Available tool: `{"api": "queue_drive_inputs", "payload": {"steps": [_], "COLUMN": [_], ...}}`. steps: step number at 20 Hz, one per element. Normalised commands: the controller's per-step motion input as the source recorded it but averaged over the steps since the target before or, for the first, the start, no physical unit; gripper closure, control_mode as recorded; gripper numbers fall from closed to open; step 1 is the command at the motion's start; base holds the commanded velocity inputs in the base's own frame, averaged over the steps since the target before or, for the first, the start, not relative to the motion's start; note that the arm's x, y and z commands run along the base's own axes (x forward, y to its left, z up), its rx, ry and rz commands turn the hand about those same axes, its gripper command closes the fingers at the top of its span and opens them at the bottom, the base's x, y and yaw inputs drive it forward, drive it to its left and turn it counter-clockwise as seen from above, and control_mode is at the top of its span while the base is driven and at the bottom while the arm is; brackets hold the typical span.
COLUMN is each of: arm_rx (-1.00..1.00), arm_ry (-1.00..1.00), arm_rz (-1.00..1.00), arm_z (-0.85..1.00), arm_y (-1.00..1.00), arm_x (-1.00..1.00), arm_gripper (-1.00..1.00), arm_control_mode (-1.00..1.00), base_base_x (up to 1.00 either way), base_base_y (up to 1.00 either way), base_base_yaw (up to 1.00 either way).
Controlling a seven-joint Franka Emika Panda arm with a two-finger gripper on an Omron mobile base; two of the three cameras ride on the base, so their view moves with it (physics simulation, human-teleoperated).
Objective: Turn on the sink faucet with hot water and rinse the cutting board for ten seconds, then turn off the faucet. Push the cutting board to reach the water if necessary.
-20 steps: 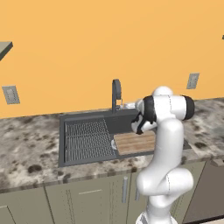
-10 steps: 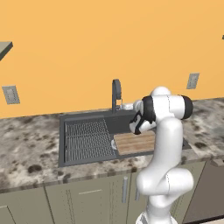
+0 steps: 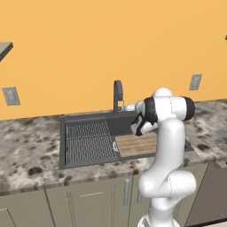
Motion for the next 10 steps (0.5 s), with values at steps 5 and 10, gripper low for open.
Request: {"api": "queue_drive_inputs", "payload": {"steps": [5,10], "arm_rx": [0.05,0.04], "arm_ry": [-0.18,-0.16], "arm_rz": [0.00,0.00], "arm_z": [-0.14,-0.24], "arm_y": [0.00,0.00], "arm_x": [0.03,0.04], "arm_gripper": [-1.00,-1.00], "arm_control_mode": [-1.00,-1.00], "base_base_x": [0.00,0.00], "base_base_y": [0.00,0.00], "base_base_yaw": [0.00,0.00]}}
